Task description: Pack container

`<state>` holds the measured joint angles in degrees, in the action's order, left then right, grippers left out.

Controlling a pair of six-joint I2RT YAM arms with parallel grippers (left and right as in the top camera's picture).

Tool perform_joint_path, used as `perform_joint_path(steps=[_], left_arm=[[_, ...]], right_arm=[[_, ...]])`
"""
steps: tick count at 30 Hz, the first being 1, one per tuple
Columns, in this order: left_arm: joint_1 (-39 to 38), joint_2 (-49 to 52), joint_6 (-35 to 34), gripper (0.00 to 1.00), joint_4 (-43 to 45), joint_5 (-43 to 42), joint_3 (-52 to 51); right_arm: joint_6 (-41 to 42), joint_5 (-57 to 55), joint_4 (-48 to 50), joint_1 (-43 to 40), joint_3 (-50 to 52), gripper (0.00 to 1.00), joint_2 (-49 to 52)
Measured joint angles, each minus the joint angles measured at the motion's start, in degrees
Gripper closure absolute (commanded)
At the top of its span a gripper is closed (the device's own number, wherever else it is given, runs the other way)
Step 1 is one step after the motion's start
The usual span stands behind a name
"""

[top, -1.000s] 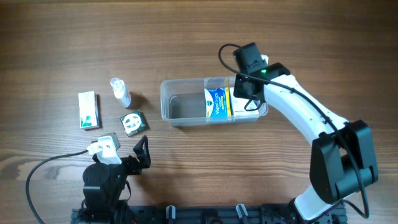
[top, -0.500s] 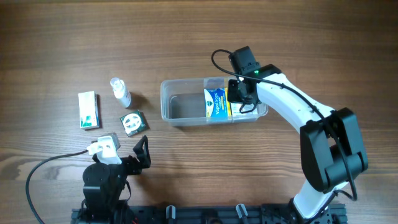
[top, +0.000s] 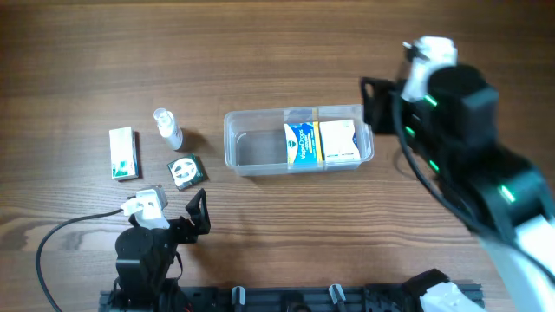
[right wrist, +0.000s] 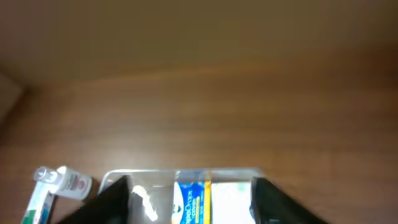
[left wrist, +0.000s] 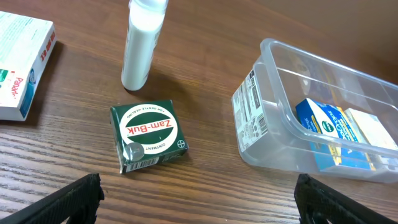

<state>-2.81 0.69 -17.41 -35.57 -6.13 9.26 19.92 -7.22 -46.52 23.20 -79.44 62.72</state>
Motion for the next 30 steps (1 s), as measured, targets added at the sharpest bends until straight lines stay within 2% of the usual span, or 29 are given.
perform_joint_path(steps=[1, 2, 6, 11, 16, 19, 21, 24, 28, 30], left_arm=[[0.0, 0.0, 0.0, 0.00, 0.0, 0.0, 0.0], [0.0, 0.0, 0.0, 0.00, 0.0, 0.0, 0.0], [0.0, 0.0, 0.0, 0.00, 0.2, 0.2, 0.0], [0.0, 0.0, 0.0, 0.00, 0.5, 0.0, 0.0], [0.0, 0.0, -3.3, 0.00, 3.9, -2.8, 0.6], [0.0, 1.6, -4.5, 0.00, 6.2, -2.1, 5.8], [0.0, 5.9, -4.7, 0.00, 4.7, 0.3, 12.5], [0.0, 18.1, -2.7, 0.00, -2.5, 5.9, 26.1], [0.0, 38.5, 1.2, 0.00, -14.3, 11.7, 44.1], [0.1, 48.2, 2.7, 0.00, -17.6, 12.8, 53.1]], right_arm=[[-0.6, -0.4, -0.3, 0.0, 0.0, 0.13, -2.5], [-1.9, -0.8, -1.0, 0.0, 0.0, 0.00, -5.3], [-3.8, -1.7, -3.9, 0.0, 0.0, 0.00, -18.8], [-4.4, -1.9, -9.6, 0.0, 0.0, 0.00, -28.0], [-4.7, -1.9, -17.5, 0.0, 0.0, 0.00, -30.0], [-4.7, -1.9, -19.5, 0.0, 0.1, 0.00, -30.0], [-4.7, -1.9, -20.2, 0.0, 0.1, 0.00, -30.0], [-4.7, -1.9, -20.6, 0.0, 0.2, 0.00, -30.0], [-4.7, -2.0, -20.7, 0.0, 0.2, 0.00, -29.9], [-4.7, -2.0, -20.6, 0.0, 0.2, 0.00, -29.9]])
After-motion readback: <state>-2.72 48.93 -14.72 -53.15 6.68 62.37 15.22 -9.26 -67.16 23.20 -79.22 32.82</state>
